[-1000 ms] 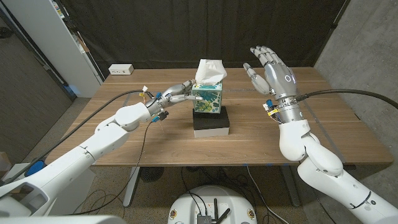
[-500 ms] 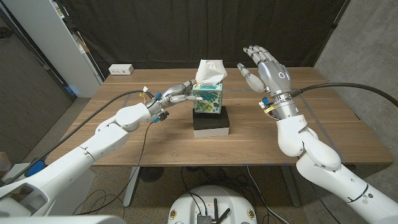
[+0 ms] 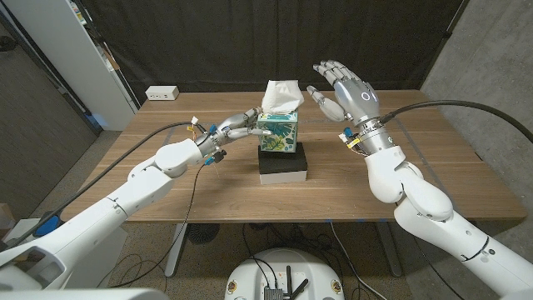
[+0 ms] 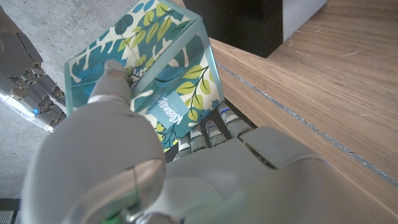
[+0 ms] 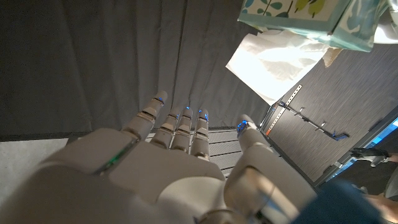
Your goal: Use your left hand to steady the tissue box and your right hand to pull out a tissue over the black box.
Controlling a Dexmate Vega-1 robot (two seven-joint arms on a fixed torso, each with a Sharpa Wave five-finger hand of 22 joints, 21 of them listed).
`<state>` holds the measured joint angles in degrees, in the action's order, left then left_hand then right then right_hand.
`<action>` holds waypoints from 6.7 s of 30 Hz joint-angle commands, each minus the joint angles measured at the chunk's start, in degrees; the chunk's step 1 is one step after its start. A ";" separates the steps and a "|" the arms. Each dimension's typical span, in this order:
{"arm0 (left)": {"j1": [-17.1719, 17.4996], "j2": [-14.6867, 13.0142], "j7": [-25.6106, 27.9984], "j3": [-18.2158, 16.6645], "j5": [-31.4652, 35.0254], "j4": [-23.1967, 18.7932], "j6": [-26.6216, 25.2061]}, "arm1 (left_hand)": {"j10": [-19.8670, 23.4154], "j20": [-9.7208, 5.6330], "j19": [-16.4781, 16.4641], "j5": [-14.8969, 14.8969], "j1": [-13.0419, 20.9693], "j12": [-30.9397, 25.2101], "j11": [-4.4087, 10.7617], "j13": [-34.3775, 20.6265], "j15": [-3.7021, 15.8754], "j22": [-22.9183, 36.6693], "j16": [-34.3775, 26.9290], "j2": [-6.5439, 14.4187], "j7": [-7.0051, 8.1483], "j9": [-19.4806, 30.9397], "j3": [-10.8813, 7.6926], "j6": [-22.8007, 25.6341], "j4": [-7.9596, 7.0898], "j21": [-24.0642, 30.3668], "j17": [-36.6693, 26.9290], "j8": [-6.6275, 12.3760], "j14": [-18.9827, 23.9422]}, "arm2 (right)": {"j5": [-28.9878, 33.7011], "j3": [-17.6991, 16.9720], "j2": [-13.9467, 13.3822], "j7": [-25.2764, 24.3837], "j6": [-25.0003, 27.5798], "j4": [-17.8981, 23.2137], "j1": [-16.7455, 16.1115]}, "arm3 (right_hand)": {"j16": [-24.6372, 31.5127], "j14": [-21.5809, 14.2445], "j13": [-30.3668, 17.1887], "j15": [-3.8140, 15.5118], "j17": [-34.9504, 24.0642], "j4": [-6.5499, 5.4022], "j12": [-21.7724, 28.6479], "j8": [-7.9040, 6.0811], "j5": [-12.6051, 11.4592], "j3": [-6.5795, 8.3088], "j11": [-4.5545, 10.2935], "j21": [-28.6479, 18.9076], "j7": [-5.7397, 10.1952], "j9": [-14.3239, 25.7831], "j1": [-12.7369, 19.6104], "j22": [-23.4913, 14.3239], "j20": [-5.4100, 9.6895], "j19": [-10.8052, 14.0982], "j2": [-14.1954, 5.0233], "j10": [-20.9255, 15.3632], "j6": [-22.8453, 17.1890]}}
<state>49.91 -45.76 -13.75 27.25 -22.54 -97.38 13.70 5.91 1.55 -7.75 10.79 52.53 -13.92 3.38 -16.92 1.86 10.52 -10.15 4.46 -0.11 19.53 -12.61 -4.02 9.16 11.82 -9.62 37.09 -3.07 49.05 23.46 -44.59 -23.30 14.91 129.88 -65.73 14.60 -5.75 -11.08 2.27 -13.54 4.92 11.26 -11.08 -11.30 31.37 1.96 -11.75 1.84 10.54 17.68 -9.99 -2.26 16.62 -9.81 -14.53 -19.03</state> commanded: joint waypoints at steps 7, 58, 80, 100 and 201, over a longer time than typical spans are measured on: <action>0.58 -0.44 0.72 -0.39 0.38 -0.94 -0.03 | 0.42 -0.09 -0.06 -0.12 -0.54 0.01 0.01 -0.09 -0.02 0.25 -0.16 -0.07 0.11 0.09 -0.35 -0.72 0.03 0.26 -0.16 0.45 -0.47 | -0.48 1.73 -0.68 6.82 -1.12 -0.09 4.07 | -0.03 0.33 -0.07 2.56 -0.14 0.49 -0.06 -0.14 -0.32 0.24 0.63 -0.01 0.45 0.10 0.30 -0.29 0.06 -0.39 -0.51 0.13 -0.50; 0.20 0.08 0.54 -0.20 0.07 0.10 -0.12 | 0.43 -0.36 0.01 -0.18 -1.20 0.07 0.00 -0.21 0.05 0.26 -0.14 0.38 0.12 -0.10 -0.62 -0.94 -0.26 0.27 -0.17 1.21 -0.58 | -7.66 5.07 -0.45 20.39 -5.23 -2.06 12.42 | -1.00 3.76 -0.13 4.50 0.03 2.85 -0.72 1.54 1.23 1.10 4.07 0.26 7.37 0.97 5.37 -0.25 1.48 -2.38 0.38 5.56 5.78; -0.44 0.52 0.27 0.13 -0.07 0.72 -0.36 | 0.36 -0.34 0.06 -0.23 -1.49 0.13 -0.02 -0.25 0.03 0.26 -0.10 0.38 0.02 -0.20 -0.67 -0.99 -0.21 0.26 -0.16 1.53 -0.73 | -4.82 5.90 0.07 12.76 -8.65 -4.81 12.30 | -1.10 2.71 0.00 3.57 1.55 5.52 -0.08 -8.11 1.21 0.20 4.21 -0.39 3.01 2.78 12.73 -0.15 1.37 -0.20 0.82 6.04 -13.22; -1.31 0.97 -0.10 0.59 -0.12 1.27 -0.88 | 0.20 -0.63 0.14 -0.24 -1.69 0.21 -0.09 -0.28 -0.05 0.25 -0.06 0.46 -0.01 -0.30 -0.77 -1.27 -0.17 0.24 -0.15 1.69 -0.94 | 1.65 6.64 2.74 1.51 -9.53 -8.26 11.03 | 1.91 -1.76 -0.62 7.51 -0.66 4.18 1.45 -25.99 0.71 -2.16 5.64 -1.56 2.67 13.39 27.57 -0.50 6.52 6.09 0.67 -4.65 -29.18; -1.76 -0.78 -2.78 0.09 -1.30 1.37 -0.85 | -0.14 -0.58 0.45 -0.27 -2.30 0.36 -0.17 -0.39 -0.09 0.24 -0.06 0.43 -0.03 -0.82 -1.24 -2.09 0.06 0.20 -0.14 2.73 -1.48 | -1.13 10.32 14.90 -29.50 -13.25 -23.72 19.97 | 4.73 -0.45 -2.65 8.09 -6.52 -2.49 1.65 -37.65 -1.55 -6.35 6.52 -1.26 4.77 27.65 25.61 -0.65 8.45 5.17 -1.04 -6.58 -21.79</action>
<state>48.46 -46.29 -15.82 27.40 -23.66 -96.37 12.58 5.91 1.25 -7.45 10.57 50.93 -13.92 3.38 -17.15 1.65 10.51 -10.14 4.84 -0.12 18.53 -13.49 -5.65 9.11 11.82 -9.62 39.24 -4.10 48.23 33.41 -31.26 -49.21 1.04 107.33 -46.15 19.08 -5.67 -13.48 2.37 -19.83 2.83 12.36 -48.27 -12.39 25.06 8.18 -12.88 6.55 37.84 43.58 -10.53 2.25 21.52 -10.87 -20.60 -41.10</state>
